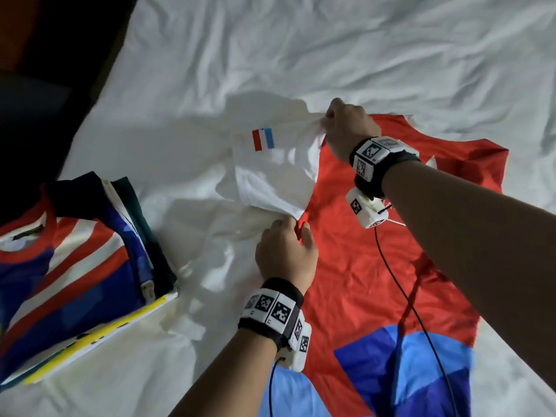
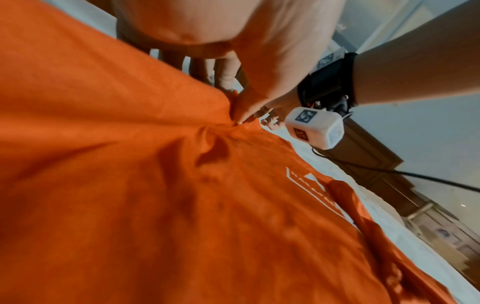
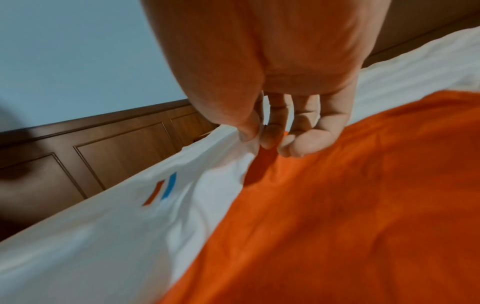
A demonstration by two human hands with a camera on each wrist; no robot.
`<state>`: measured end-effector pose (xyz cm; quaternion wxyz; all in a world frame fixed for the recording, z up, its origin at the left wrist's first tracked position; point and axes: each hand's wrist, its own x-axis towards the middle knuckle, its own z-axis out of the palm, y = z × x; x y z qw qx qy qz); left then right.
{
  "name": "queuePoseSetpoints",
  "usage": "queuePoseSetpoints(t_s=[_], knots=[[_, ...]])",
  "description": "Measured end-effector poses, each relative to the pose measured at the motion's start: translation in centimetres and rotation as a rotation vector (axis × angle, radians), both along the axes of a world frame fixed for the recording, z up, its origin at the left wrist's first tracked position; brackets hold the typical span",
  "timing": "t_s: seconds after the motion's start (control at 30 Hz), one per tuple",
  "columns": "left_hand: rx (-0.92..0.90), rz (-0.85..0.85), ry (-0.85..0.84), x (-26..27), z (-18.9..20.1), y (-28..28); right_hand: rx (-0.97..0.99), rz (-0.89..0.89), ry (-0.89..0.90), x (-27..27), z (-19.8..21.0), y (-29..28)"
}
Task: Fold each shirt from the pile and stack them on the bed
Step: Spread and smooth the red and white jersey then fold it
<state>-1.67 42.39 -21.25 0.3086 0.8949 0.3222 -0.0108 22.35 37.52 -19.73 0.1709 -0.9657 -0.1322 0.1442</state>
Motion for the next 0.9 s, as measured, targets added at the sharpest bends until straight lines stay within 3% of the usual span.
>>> queuePoseSetpoints(t_s=[0.23,0.47,0.73,0.83,0.9], knots=[[0.049,-0.122,-0.092,-1.0,1.7,-5.5,-0.12,0.049,0.066,0.8,3.7,-4.9],[0.045,-0.326,0.019,-1.5,1.9,-11.4,-0.329,0.078,0.115,1.3,5.1,-10.1],[0.037,-0.341,0.122,-2.2,0.6,-12.7,-0.207,-0.04,0.024,-1.6,3.3,-12.8],[-0.023,-0.384,0.177,-4.4,0.8,-11.8,-0.042,-0.012,-0.076,-6.7,2.7,-13.5],[-0.039,-0.38,0.202,-6.6,1.0,-10.9,0.072,0.09,-0.029,-12.3,2.2,-13.9]])
